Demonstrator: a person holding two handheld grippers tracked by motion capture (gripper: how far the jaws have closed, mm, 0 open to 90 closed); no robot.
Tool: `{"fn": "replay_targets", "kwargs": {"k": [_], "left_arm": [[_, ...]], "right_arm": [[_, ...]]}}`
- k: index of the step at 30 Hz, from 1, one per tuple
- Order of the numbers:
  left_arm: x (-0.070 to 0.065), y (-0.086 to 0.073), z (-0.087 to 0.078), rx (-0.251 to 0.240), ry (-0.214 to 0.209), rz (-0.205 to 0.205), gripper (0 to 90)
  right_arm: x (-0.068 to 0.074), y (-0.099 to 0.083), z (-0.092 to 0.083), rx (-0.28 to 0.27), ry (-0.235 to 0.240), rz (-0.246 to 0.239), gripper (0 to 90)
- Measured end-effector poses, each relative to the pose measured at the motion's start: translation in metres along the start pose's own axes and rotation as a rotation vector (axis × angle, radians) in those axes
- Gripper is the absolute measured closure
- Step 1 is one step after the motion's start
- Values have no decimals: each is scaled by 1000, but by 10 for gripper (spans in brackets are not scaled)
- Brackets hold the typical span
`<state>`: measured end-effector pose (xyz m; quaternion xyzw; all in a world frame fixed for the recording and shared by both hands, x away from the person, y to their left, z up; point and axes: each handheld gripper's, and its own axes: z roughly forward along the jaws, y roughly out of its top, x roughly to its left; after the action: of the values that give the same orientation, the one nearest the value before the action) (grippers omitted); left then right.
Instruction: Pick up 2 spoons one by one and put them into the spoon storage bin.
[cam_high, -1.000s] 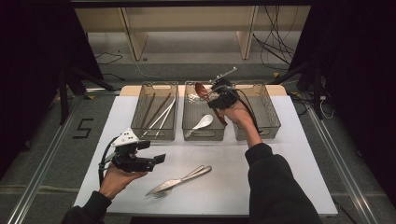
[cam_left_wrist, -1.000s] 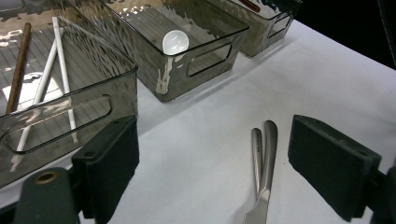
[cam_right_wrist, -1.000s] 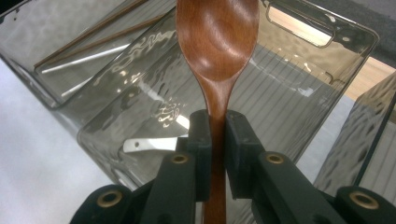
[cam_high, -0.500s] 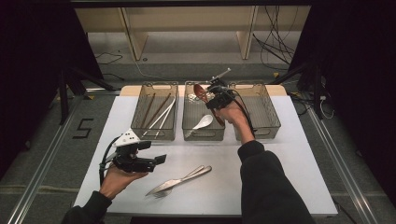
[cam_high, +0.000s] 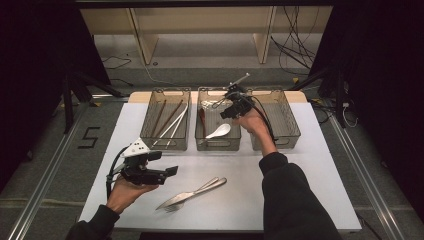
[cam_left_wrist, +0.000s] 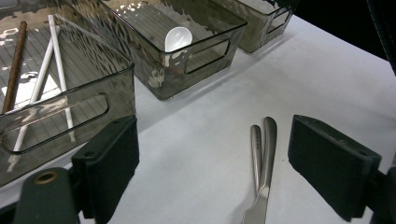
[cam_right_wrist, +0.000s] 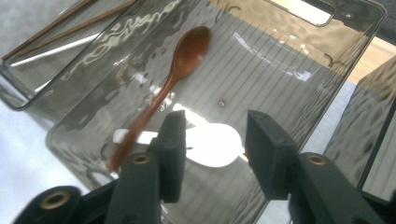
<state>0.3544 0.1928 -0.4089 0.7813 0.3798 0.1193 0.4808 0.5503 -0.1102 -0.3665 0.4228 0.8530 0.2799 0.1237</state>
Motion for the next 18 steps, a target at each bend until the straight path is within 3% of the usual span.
{"fn": "replay_targets", "kwargs": {"k": [9, 18], "left_arm": [[1, 0, 1, 8, -2, -4, 159], [0, -1, 2, 30, -11, 5, 159]], "right_arm": [[15, -15, -20, -35, 58, -101, 414], [32, -52, -53, -97, 106, -160, 368]]}}
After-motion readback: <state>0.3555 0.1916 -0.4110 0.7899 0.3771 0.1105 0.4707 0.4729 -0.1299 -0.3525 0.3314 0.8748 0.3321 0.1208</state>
